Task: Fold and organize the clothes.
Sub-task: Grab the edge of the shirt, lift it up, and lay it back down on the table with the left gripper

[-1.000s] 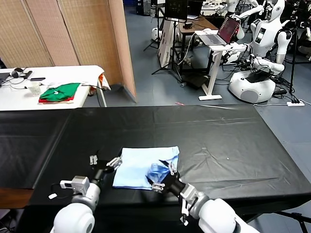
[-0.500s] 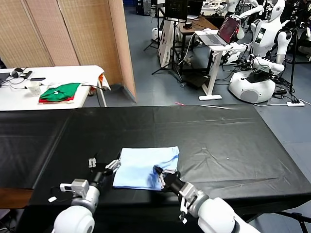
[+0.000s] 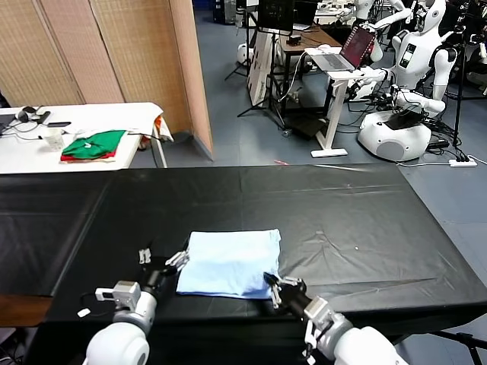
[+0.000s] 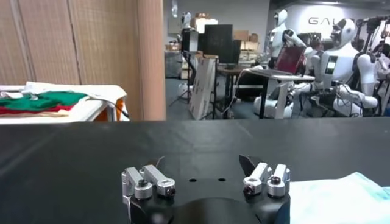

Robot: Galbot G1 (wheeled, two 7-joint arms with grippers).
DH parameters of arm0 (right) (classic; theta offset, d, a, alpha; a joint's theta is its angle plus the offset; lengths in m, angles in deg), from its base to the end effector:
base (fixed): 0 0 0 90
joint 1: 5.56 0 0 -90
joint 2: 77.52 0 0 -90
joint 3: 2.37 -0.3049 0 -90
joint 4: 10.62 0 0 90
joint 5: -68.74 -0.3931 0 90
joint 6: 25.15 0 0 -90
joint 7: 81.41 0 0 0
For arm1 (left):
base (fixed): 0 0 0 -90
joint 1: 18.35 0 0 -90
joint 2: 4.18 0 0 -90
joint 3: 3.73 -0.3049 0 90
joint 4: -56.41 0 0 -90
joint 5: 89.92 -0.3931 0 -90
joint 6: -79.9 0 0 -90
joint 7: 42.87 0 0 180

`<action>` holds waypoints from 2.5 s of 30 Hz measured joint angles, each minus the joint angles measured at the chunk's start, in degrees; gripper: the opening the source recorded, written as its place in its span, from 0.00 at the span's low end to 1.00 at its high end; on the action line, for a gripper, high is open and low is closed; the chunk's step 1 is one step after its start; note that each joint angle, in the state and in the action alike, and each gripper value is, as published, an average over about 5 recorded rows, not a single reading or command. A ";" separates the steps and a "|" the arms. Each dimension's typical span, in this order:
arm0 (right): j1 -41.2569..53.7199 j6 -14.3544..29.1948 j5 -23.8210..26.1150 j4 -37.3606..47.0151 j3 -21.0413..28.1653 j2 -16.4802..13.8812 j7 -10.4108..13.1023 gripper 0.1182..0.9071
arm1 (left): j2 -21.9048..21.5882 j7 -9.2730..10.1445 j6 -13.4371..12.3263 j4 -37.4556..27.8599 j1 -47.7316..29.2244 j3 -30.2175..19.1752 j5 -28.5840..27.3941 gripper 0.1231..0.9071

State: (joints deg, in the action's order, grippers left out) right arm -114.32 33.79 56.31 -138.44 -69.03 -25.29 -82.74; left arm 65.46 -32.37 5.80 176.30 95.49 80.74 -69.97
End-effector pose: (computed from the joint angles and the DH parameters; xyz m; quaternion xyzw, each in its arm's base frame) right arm 0.2295 0.0581 -0.2108 0.3019 -0.9163 0.1691 0.2017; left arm 0.2644 0.0071 -0.2410 -0.0409 -0.9923 0.0075 0.1169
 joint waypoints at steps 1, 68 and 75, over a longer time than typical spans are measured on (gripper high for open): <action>-0.61 -0.34 -0.33 -0.04 -0.42 0.06 0.32 0.07 | -0.01 -0.01 -0.02 -0.16 -0.10 -0.02 0.04 1.00; -12.95 8.91 -12.29 -3.63 -21.89 17.38 6.54 1.00 | 4.78 -5.54 -1.61 -9.11 -0.33 -0.80 23.60 0.25; -12.78 9.19 -11.20 -3.27 -21.01 17.90 6.52 1.00 | 3.53 -4.62 -2.18 -8.22 -0.12 -0.52 18.32 0.10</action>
State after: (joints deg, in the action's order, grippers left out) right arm -127.10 42.97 45.11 -141.71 -90.04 -7.39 -76.22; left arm 69.00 -37.00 3.62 168.07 95.38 80.22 -51.65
